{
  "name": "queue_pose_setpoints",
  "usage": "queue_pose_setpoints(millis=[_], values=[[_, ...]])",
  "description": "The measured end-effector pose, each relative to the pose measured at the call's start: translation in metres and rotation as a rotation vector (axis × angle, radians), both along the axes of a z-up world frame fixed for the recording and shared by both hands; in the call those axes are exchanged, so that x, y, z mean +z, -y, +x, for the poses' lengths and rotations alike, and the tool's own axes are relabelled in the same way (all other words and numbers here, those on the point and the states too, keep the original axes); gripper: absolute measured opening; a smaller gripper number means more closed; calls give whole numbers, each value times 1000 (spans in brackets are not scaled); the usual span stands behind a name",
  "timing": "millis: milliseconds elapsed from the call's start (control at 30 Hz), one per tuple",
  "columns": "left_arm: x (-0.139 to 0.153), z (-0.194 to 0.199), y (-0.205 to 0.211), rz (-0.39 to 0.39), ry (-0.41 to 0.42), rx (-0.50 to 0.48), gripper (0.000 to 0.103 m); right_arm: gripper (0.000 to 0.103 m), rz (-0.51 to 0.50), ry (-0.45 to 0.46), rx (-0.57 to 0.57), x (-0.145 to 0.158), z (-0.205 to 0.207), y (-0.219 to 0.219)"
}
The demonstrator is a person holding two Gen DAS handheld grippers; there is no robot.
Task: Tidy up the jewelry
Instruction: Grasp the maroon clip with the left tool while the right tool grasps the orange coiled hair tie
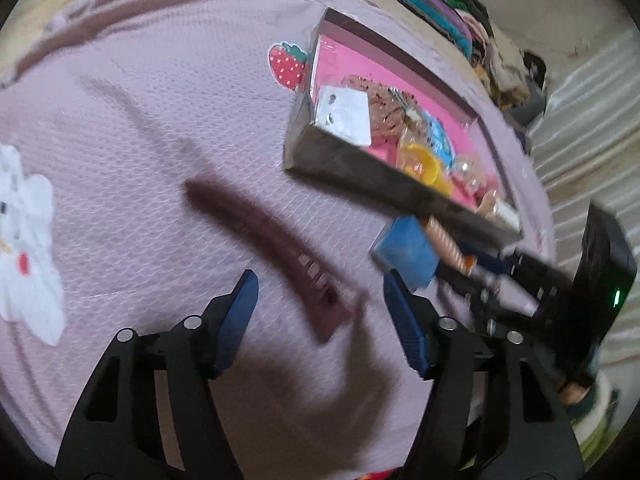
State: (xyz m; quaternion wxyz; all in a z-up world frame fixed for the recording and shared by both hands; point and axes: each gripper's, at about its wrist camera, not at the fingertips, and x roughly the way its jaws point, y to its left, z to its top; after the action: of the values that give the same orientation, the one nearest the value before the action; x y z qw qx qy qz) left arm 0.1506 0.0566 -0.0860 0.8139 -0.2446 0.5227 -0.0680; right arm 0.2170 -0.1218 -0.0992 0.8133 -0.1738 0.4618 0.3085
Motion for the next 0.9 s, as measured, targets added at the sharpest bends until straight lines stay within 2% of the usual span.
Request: queue_pose_setpoints(millis=[133, 167, 267, 367, 500, 633, 900], values=[[-7, 13, 0, 15, -20, 41, 59, 33, 46, -24, -16, 5, -7, 13], [-9, 16, -1, 16, -24, 49, 53, 32, 55, -28, -21, 6, -8, 15], [-12, 19, -4, 59, -28, 69, 26, 32, 86, -33, -47, 11, -12, 26], [-8, 15, -8, 73, -20, 61, 14, 32, 122, -26, -62, 21, -17, 37], [7, 8, -4, 104, 27, 28, 5, 32, 160, -10, -80, 34, -24, 48], [27, 5, 7, 135, 79, -17, 4, 32, 207, 12, -102, 51, -29, 57], [63, 9, 29, 168, 162, -90, 4, 32, 239, 78, -145, 82, -30, 69]])
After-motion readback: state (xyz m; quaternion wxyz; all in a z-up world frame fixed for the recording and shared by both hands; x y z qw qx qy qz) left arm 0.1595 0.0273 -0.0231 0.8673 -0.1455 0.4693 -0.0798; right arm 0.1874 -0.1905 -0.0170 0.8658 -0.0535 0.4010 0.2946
